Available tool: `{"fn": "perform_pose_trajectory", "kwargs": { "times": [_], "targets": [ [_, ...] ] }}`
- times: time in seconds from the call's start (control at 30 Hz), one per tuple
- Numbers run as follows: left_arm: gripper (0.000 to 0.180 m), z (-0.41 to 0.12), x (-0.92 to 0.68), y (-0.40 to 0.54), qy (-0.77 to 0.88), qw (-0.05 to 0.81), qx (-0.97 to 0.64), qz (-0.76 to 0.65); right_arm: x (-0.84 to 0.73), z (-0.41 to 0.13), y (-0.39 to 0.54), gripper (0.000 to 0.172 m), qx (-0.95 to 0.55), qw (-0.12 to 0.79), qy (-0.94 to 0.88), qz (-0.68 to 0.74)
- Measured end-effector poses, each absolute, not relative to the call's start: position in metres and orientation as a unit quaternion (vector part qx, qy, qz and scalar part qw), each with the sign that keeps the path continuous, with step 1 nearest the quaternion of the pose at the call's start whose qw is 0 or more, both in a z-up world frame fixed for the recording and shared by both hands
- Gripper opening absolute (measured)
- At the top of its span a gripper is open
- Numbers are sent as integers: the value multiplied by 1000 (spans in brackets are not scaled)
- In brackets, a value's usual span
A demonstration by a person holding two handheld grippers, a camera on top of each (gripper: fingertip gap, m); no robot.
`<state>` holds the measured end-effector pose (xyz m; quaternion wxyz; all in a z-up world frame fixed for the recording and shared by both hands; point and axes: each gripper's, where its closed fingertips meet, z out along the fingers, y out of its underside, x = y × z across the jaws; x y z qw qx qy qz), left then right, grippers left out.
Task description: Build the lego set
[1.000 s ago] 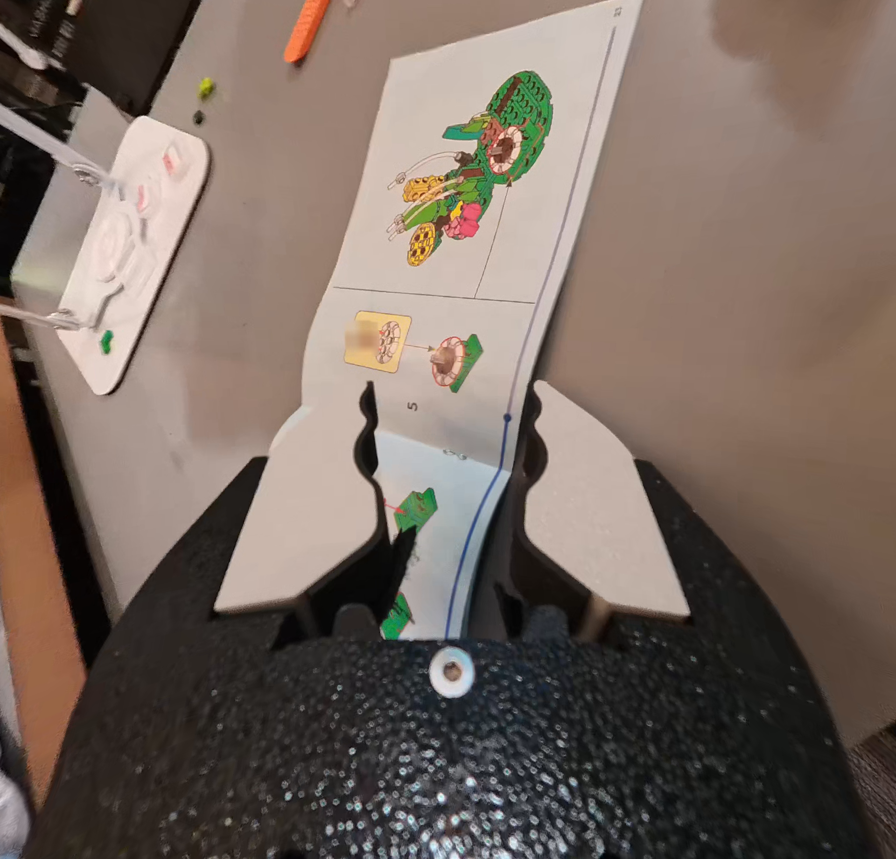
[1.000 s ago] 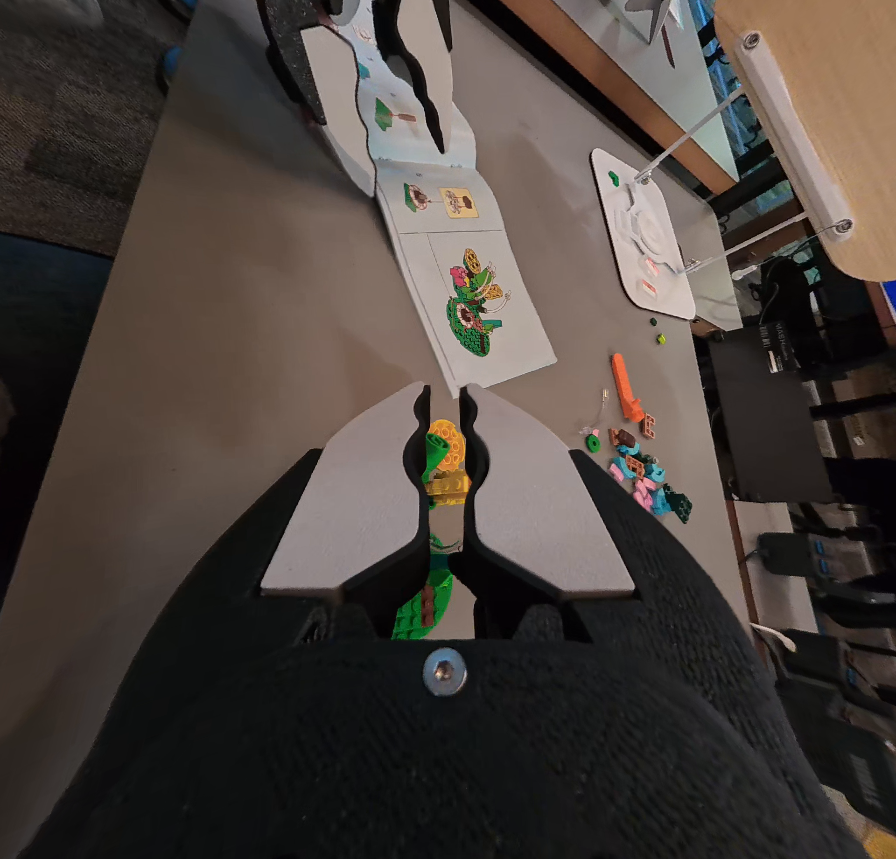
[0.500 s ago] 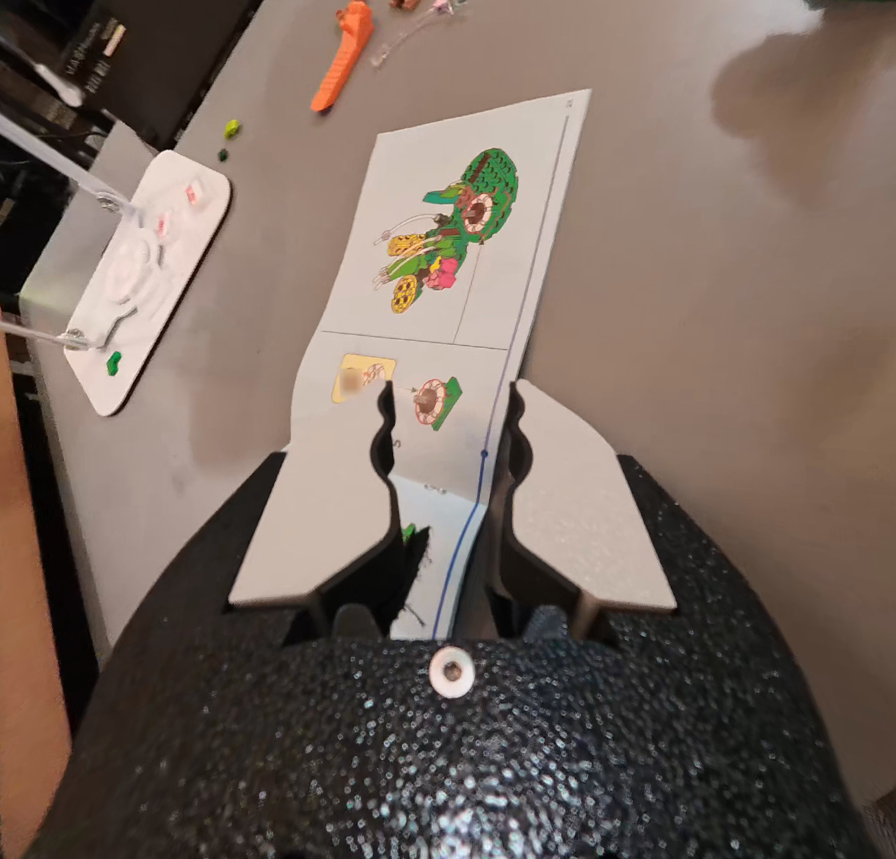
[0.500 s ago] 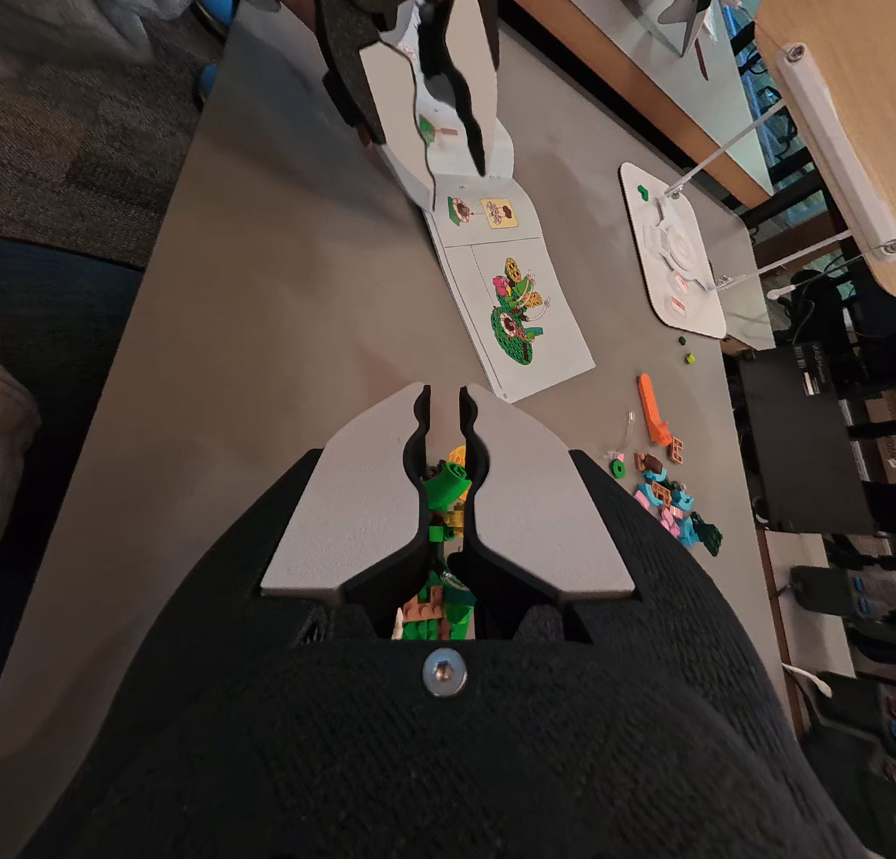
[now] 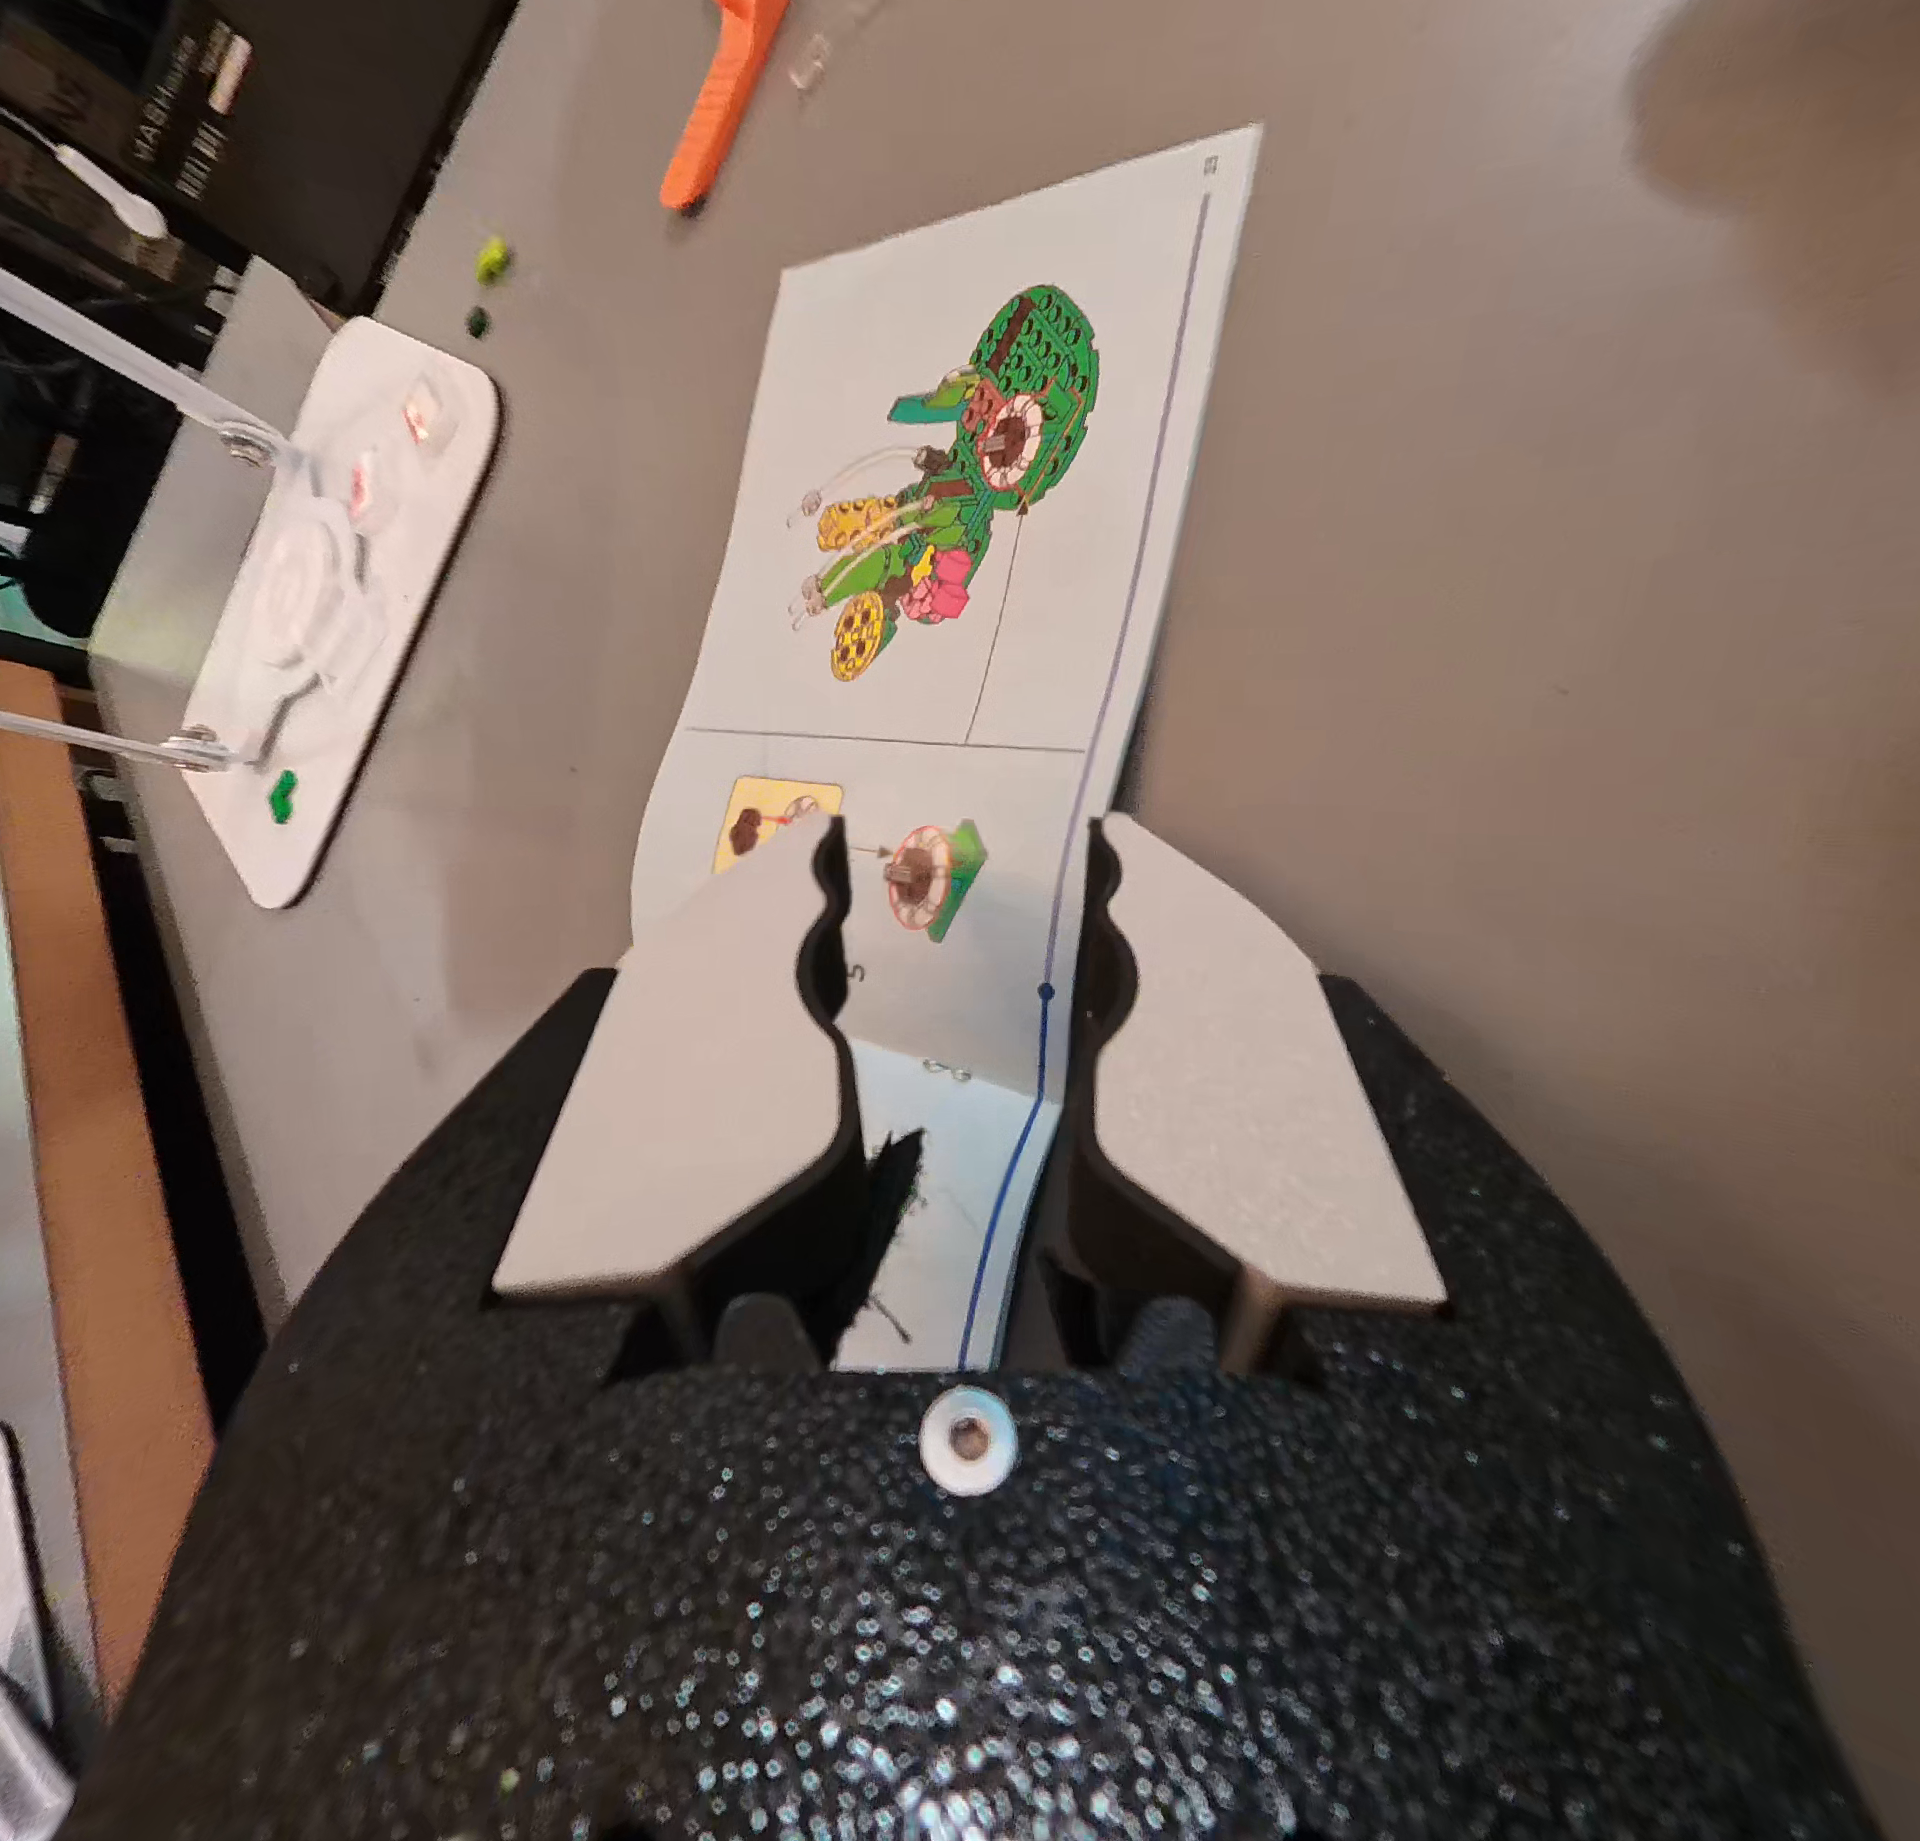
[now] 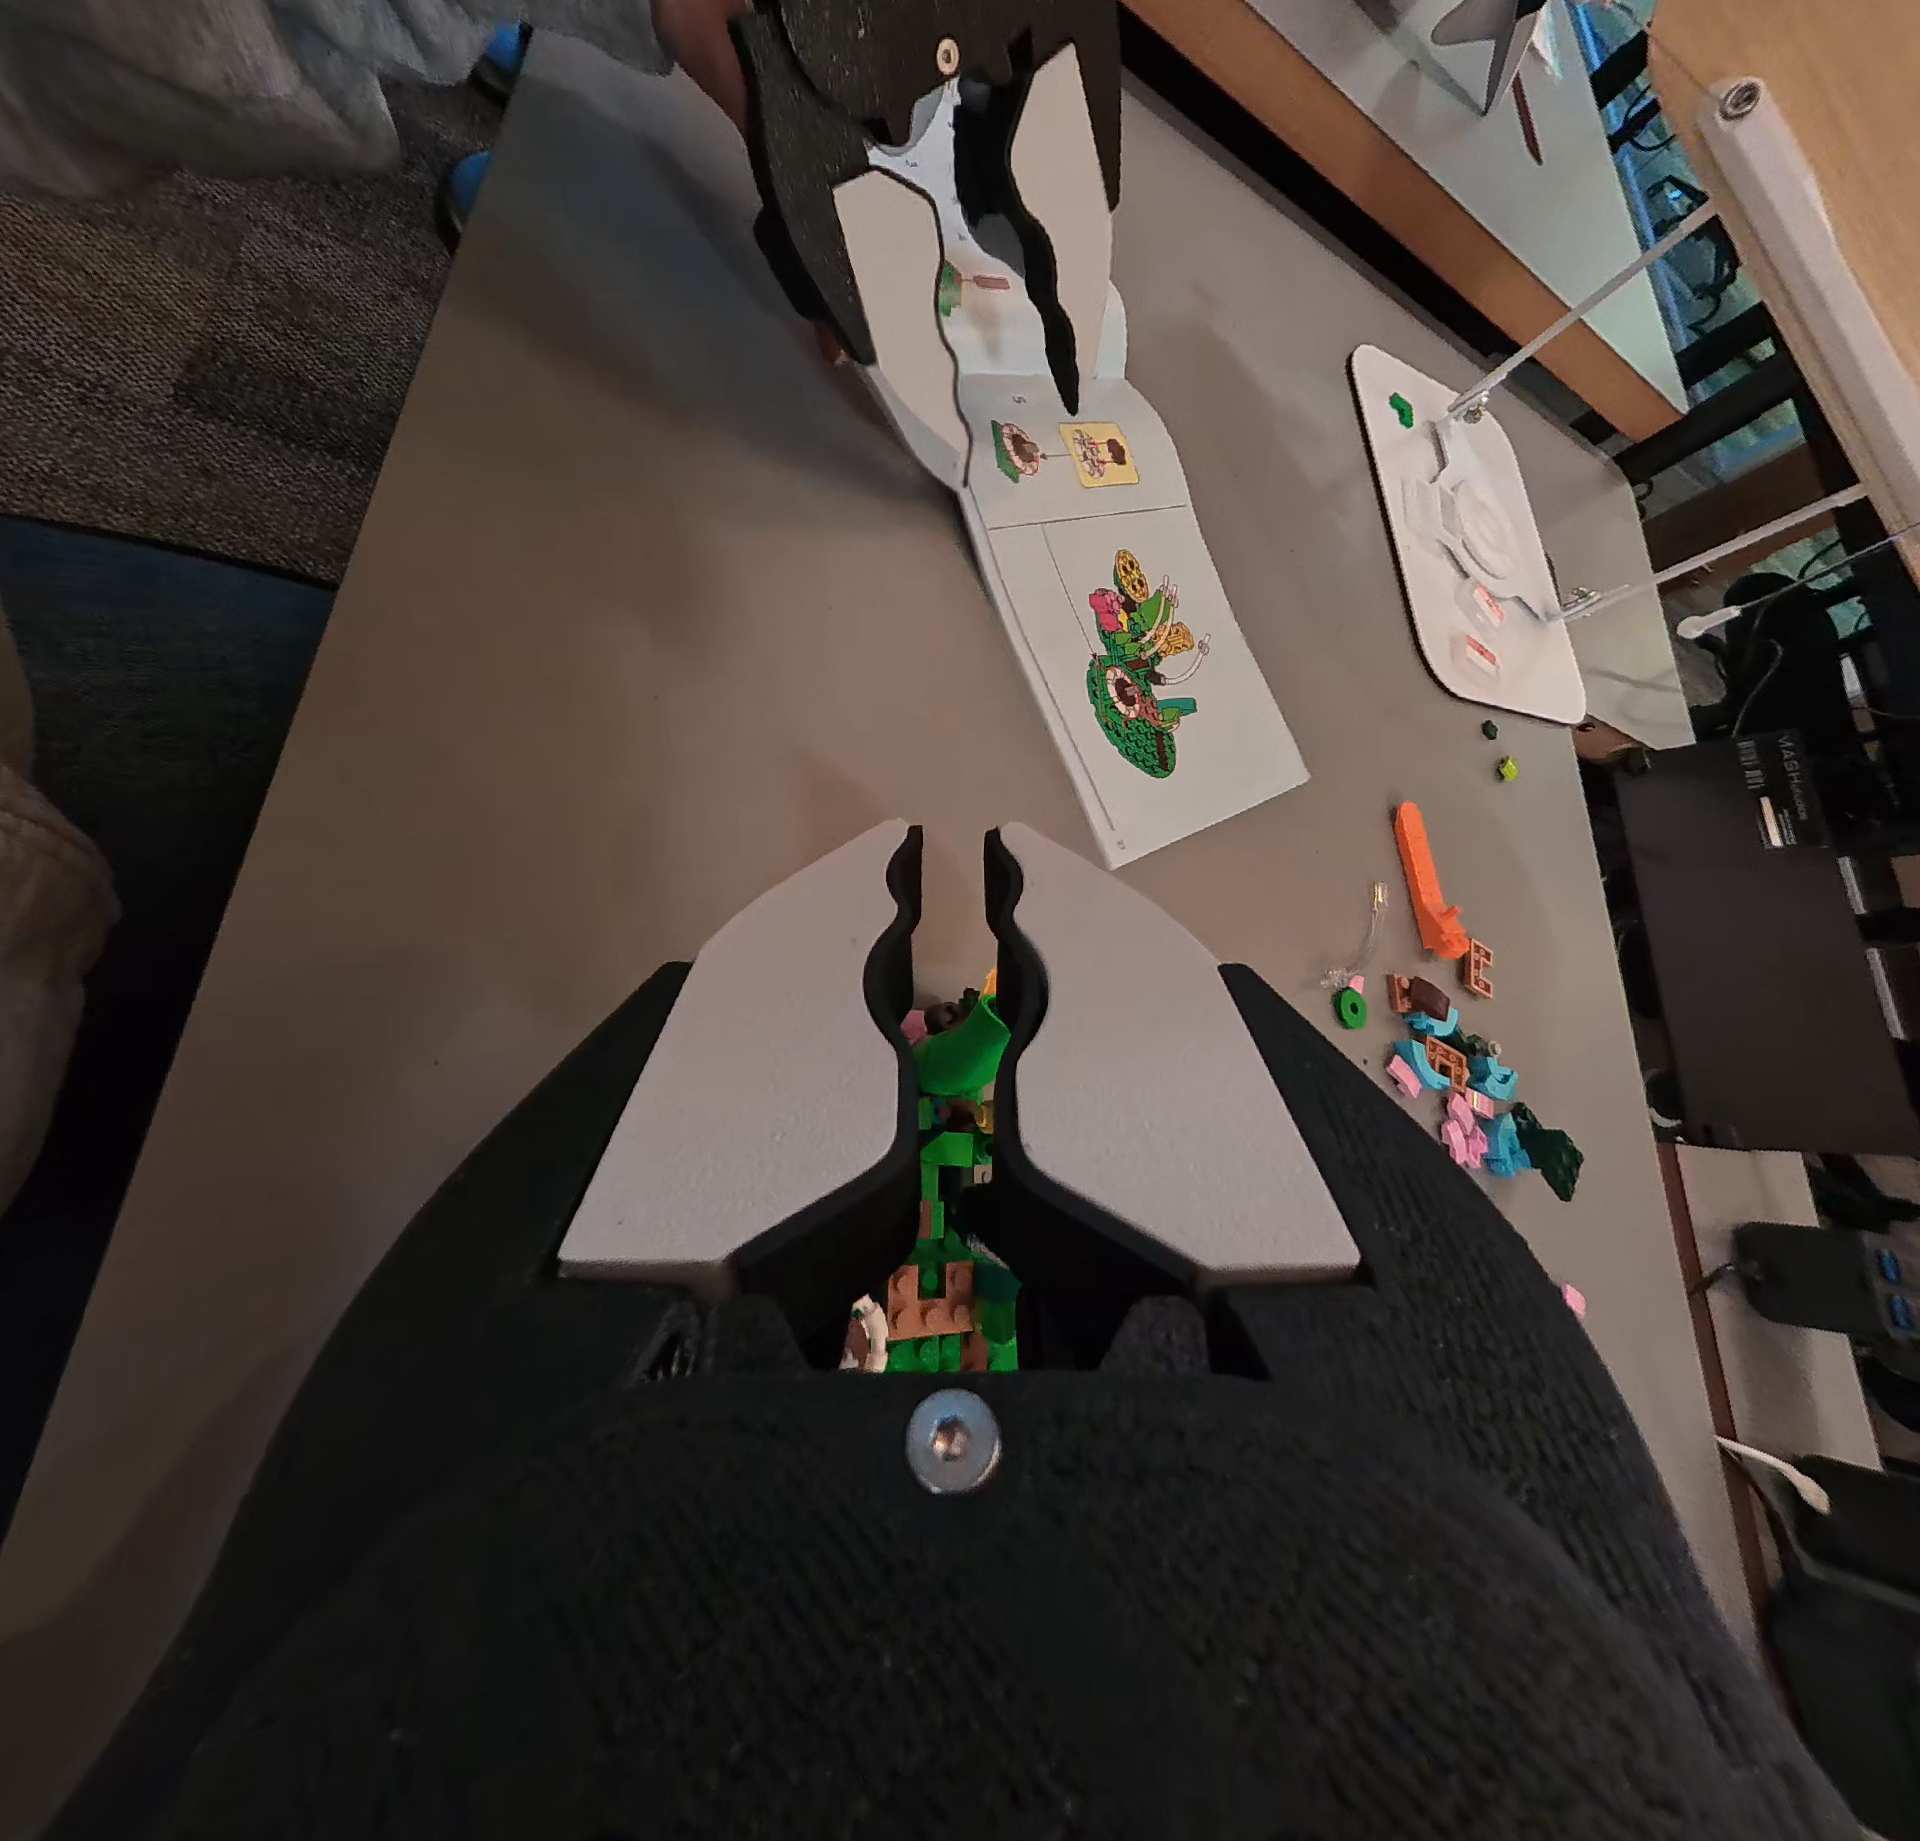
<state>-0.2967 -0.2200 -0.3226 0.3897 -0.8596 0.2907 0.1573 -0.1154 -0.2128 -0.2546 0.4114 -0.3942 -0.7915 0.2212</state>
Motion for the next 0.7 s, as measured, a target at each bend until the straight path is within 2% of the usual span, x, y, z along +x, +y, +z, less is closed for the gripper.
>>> {"fn": "perform_pose_trajectory", "kwargs": {
  "times": [0.03,0.37,0.53,0.7],
  "targets": [
    [40,-320,-297,-219,291,397,-855,162,-116,-255,-213,10,-395,411,-791,222],
    [2,-315,-311,-213,312,397,-828,243,-124,-256,-217,10,-399,412,-783,240],
    [0,-308,-328,-210,282,401,-815,310,-151,-246,-238,10,-432,436,-730,301],
    [0,-297,-352,-215,191,431,-813,341,-201,-232,-240,16,-525,487,-589,374]
  ]
}}
